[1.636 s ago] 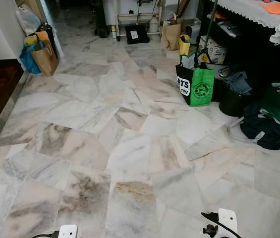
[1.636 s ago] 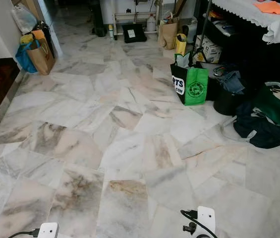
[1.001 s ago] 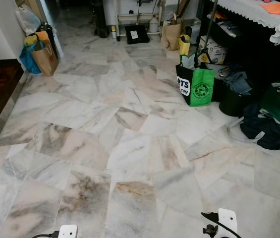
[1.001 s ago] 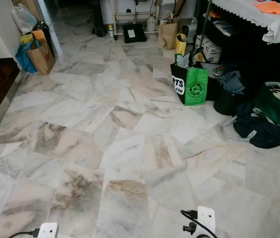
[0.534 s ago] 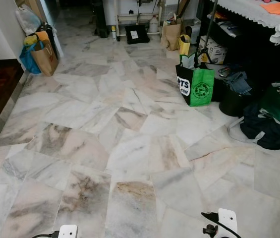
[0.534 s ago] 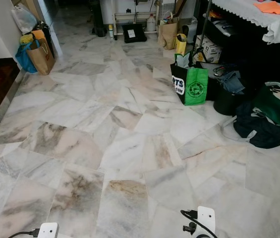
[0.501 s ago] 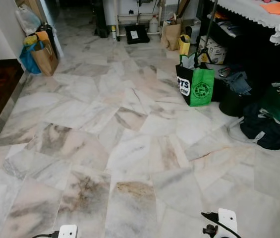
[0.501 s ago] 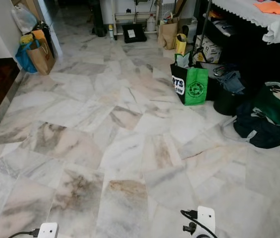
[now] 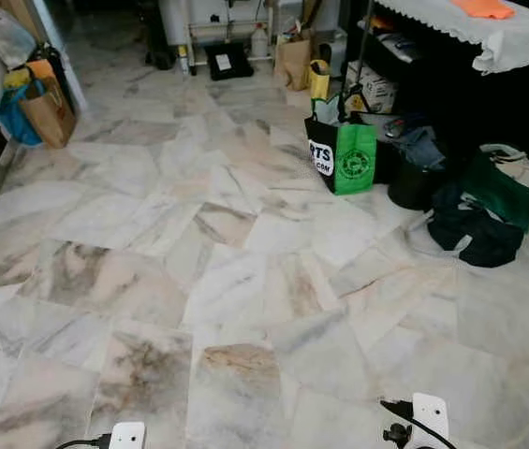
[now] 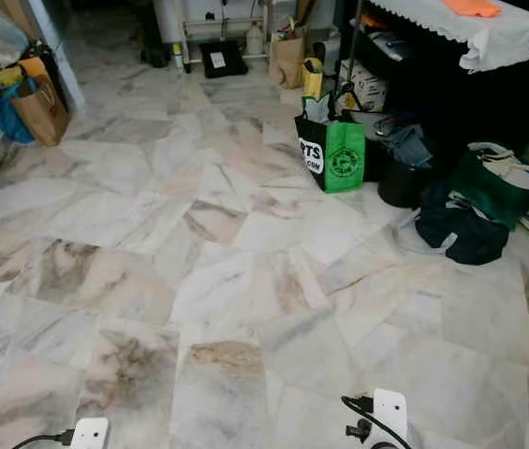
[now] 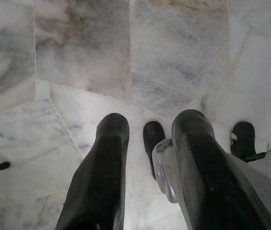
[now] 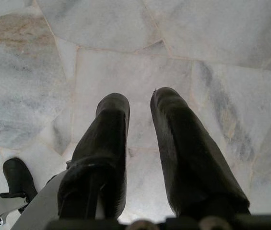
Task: Setting the table
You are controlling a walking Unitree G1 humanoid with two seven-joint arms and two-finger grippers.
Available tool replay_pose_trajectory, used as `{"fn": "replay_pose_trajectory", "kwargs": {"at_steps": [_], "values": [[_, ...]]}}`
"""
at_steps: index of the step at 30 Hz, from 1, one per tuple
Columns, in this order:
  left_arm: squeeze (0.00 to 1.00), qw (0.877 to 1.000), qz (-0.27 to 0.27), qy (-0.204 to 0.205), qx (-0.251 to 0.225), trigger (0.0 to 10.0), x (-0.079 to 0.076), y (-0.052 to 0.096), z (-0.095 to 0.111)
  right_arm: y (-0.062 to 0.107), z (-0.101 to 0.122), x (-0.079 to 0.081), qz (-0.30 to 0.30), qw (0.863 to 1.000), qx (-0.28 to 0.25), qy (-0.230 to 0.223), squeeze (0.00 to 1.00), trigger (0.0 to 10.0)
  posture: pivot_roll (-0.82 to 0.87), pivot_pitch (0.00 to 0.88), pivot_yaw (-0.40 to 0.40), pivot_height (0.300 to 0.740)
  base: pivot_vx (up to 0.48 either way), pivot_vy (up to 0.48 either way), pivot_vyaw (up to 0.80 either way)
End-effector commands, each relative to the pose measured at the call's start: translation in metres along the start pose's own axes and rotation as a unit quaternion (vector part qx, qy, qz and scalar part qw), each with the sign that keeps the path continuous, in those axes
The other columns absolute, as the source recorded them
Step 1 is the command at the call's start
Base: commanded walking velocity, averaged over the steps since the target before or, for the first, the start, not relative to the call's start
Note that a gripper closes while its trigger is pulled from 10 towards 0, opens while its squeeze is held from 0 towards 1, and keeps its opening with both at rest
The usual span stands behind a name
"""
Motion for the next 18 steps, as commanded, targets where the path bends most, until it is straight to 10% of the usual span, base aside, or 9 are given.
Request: {"fn": "replay_pose_trajectory", "kwargs": {"at_steps": [1, 18], "values": [[0.00, 0.997, 0.028, 0.058, 0.039, 10.0, -0.020, -0.009, 0.006, -0.004, 0.018, -0.007, 0.011, 0.999, -0.003, -0.046, 0.00, 10.0, 0.01, 0.053, -0.042, 0.740, 0.000, 0.000, 0.00], [0.00, 0.997, 0.039, 0.047, 0.037, 10.0, 0.030, 0.005, -0.002, -0.005, 0.021, -0.001, 0.015, 0.998, 0.000, -0.055, 0.00, 10.0, -0.04, 0.049, -0.037, 0.740, 0.000, 0.000, -0.71]]}}
Point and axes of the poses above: a point about 5 cm out from each wrist's last joint towards the gripper, its own y axis pointing back from the gripper into the wrist, its own z axis along the axis of the wrist's last joint, x = y × z, the point moved 1 cm from there along -y, pointing out of the wrist towards the gripper, and after that the axes turned 13 degrees about y, right-handed, at the moved point
